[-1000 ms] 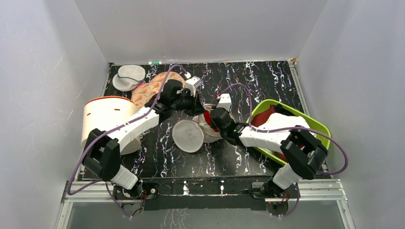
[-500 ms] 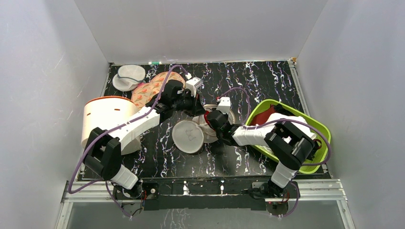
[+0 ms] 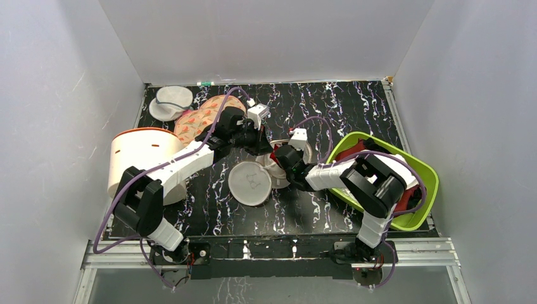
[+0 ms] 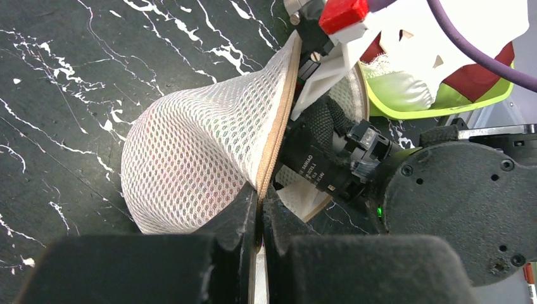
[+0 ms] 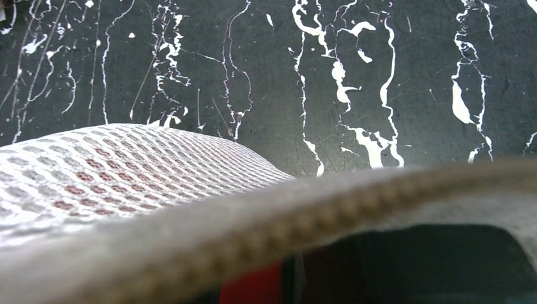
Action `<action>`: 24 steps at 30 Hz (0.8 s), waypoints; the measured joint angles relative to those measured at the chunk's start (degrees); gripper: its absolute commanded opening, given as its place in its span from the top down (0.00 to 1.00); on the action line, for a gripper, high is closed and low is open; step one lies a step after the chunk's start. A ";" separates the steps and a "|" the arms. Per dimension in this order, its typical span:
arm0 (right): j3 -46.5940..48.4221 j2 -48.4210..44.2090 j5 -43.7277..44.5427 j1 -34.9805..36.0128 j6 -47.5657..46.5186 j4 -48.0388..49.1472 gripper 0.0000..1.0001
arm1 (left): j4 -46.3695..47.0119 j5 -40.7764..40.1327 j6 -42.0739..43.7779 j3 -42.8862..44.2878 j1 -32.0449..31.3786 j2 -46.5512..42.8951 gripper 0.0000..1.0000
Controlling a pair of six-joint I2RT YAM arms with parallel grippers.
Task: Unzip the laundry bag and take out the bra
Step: Pick up the bra from the laundry bag.
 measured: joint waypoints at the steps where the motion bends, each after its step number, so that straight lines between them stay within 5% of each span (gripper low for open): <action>1: 0.07 0.66 0.02 -0.15 -0.28 0.52 0.73 | -0.04 -0.04 0.00 0.00 0.00 0.13 1.00; 13: -2.16 2.45 -0.44 -0.37 -5.11 9.86 0.68 | -1.25 -0.26 -0.28 0.76 0.00 0.31 1.00; 24: -2.01 4.48 -1.92 -0.44 -6.62 13.20 1.00 | -1.95 -1.18 -0.59 0.98 -0.02 1.90 1.00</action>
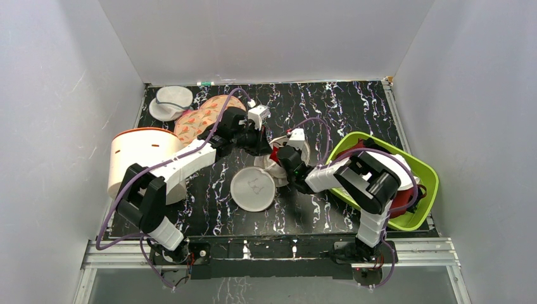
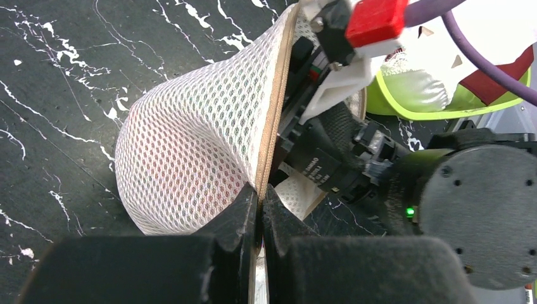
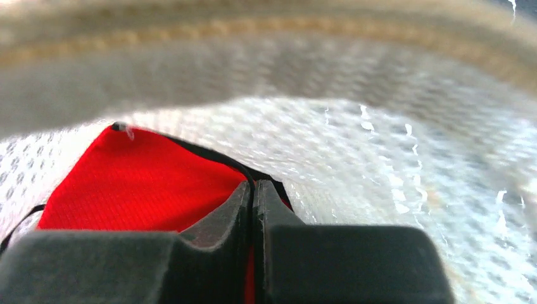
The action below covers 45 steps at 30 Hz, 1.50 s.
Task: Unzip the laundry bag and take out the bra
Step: Pick up the bra from the laundry bag.
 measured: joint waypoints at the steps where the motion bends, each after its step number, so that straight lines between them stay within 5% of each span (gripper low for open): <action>1: -0.20 -0.46 -0.44 -0.09 -0.17 -0.04 1.00 | -0.13 -0.24 0.02 0.07 0.00 0.00 1.00; 29: -3.65 -31.04 -30.56 -3.41 -2.78 -15.30 1.00 | -4.02 -10.91 3.26 0.98 -0.11 -0.44 1.00; 45: 2.27 -36.52 -34.10 -5.88 -0.50 -25.51 1.00 | -2.43 -11.30 4.63 0.55 -0.11 -2.14 1.00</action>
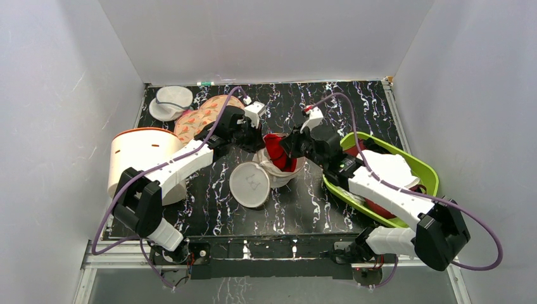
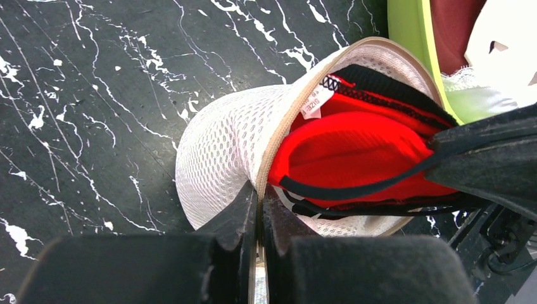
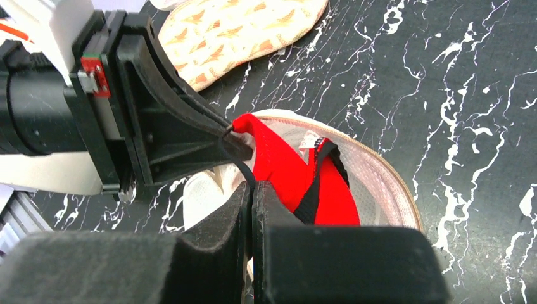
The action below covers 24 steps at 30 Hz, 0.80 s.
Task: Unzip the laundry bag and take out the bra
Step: Pick up the bra from the laundry bag, then place the bra in the bin.
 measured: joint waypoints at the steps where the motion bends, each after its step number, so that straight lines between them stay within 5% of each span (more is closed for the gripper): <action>1: 1.16 0.48 0.04 -0.04 0.00 -1.18 1.00 | 0.02 0.37 -0.07 0.00 0.00 0.00 1.00; 10: 15.43 0.39 3.67 -0.04 -0.15 -13.86 1.00 | -1.66 1.07 -0.79 1.01 -0.02 0.22 1.00; 24: 21.59 -7.23 13.79 -0.02 -3.89 -26.64 1.00 | -5.01 -2.12 -0.79 2.49 -0.02 0.28 1.00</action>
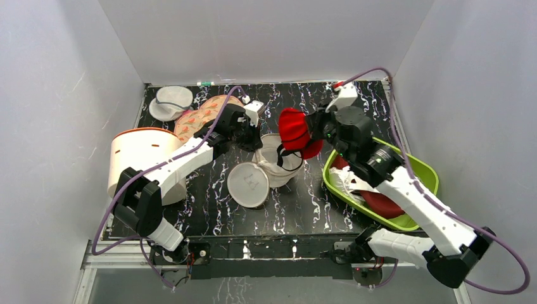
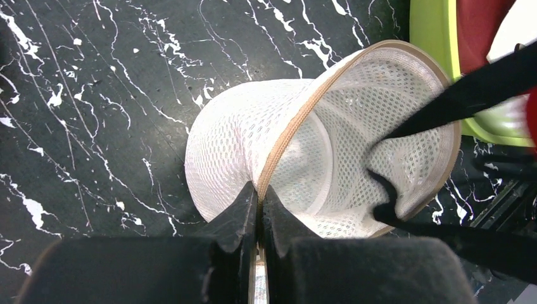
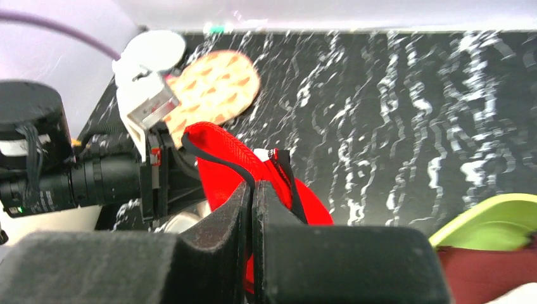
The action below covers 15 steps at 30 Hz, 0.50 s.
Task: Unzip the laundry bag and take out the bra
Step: Place the bra in the bin.
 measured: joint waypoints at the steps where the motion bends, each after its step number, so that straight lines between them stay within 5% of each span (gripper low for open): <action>1: 0.96 -1.05 1.64 0.00 -0.90 -1.25 1.00 | -0.35 -0.31 0.00 0.17 0.00 0.00 1.00; 15: 6.14 -25.83 28.81 -0.02 -9.09 -8.33 1.00 | -1.33 -2.01 0.02 0.68 0.00 0.00 1.00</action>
